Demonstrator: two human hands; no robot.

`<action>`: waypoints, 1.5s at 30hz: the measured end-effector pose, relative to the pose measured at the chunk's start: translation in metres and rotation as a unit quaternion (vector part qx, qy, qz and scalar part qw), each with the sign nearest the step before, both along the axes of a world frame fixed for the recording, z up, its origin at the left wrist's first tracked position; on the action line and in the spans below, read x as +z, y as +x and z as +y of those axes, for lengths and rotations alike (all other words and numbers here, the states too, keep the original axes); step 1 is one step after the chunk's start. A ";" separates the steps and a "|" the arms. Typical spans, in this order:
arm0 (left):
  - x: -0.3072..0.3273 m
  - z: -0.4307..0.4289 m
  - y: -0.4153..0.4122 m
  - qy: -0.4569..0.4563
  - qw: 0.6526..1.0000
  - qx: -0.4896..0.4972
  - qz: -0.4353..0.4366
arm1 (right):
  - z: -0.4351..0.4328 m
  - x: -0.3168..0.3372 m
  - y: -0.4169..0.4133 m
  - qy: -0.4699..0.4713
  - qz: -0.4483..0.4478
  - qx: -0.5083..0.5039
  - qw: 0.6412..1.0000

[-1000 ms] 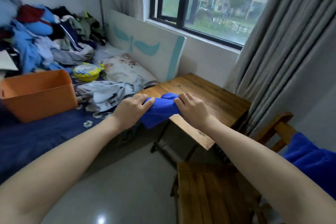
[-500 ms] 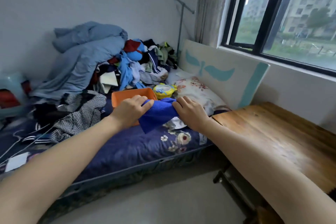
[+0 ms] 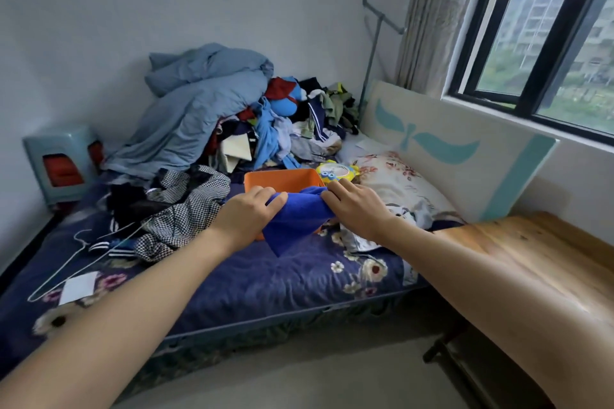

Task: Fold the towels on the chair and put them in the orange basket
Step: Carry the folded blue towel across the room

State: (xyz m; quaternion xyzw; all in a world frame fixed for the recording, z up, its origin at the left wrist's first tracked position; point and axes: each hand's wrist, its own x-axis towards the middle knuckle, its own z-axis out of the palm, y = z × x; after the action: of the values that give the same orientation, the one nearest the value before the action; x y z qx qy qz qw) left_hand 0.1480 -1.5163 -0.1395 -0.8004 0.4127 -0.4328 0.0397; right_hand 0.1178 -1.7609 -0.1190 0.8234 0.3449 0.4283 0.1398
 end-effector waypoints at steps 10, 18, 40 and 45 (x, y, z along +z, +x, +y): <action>-0.017 -0.019 0.077 0.022 0.998 0.032 0.043 | -0.018 -0.017 0.077 -0.002 0.024 -0.011 1.000; -0.044 -0.051 0.199 0.013 0.994 0.058 0.089 | -0.050 -0.045 0.212 0.002 0.056 0.018 0.998; -0.135 -0.045 0.455 0.033 0.964 0.090 0.248 | -0.041 -0.158 0.469 0.086 0.300 -0.020 0.950; -0.144 -0.052 0.551 0.076 0.959 0.048 0.268 | -0.031 -0.165 0.531 0.107 0.382 -0.115 0.911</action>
State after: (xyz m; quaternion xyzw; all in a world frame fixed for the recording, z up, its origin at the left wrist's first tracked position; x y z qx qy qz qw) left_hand 0.6994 -1.5681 -0.2838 -0.9005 0.4011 -0.1679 0.0090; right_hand 0.6490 -1.7921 -0.2838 0.9682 0.2268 0.0962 -0.0430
